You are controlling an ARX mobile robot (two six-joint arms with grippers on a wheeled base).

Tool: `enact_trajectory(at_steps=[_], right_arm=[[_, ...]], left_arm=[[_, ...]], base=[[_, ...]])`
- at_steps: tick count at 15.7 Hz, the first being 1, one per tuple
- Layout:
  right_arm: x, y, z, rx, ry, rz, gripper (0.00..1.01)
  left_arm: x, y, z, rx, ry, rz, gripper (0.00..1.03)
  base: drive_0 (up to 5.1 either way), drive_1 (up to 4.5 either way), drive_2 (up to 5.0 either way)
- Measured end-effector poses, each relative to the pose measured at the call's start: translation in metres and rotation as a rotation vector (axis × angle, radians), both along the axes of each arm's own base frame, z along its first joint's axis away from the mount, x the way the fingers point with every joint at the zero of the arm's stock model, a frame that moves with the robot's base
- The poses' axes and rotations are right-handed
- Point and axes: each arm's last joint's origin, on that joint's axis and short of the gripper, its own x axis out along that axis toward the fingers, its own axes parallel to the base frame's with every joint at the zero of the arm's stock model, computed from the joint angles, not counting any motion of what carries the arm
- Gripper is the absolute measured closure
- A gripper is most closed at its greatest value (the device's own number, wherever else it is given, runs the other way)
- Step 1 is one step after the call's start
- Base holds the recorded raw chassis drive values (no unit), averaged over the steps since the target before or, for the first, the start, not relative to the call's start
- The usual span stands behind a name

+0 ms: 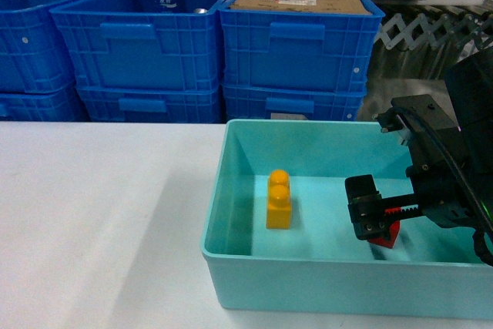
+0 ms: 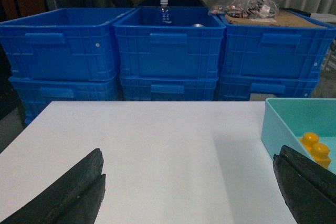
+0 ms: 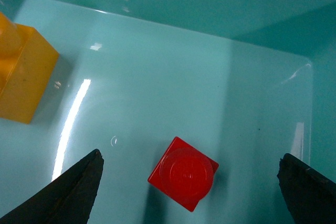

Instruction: Pick red block from blue box to shelf

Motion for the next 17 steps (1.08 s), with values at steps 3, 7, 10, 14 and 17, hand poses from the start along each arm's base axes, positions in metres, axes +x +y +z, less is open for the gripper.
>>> enact_trajectory(at_steps=[3,7,10,14,17], right_arm=[[0.013,0.003,-0.009,0.02,0.035,-0.011,0.03],[0.026,0.005,-0.024,0.027,0.122,-0.052,0.16],[0.032,0.006,-0.029,0.042,0.144,-0.074,0.47],[0.036,0.006,-0.029,0.08,0.108,-0.101,0.72],[0.002,-0.004,0.016,0.181,-0.081,-0.109,0.72]], left_arm=[[0.0,0.0,0.0,0.0,0.0,0.0,0.05],[0.0,0.0,0.0,0.0,0.0,0.0,0.05],[0.0,0.0,0.0,0.0,0.0,0.0,0.05],[0.0,0.0,0.0,0.0,0.0,0.0,0.05],[0.0,0.0,0.0,0.0,0.0,0.0,0.05]], base=[[0.0,0.0,0.0],[0.0,0.0,0.0],[0.0,0.0,0.0],[0.0,0.0,0.0],[0.0,0.0,0.0]])
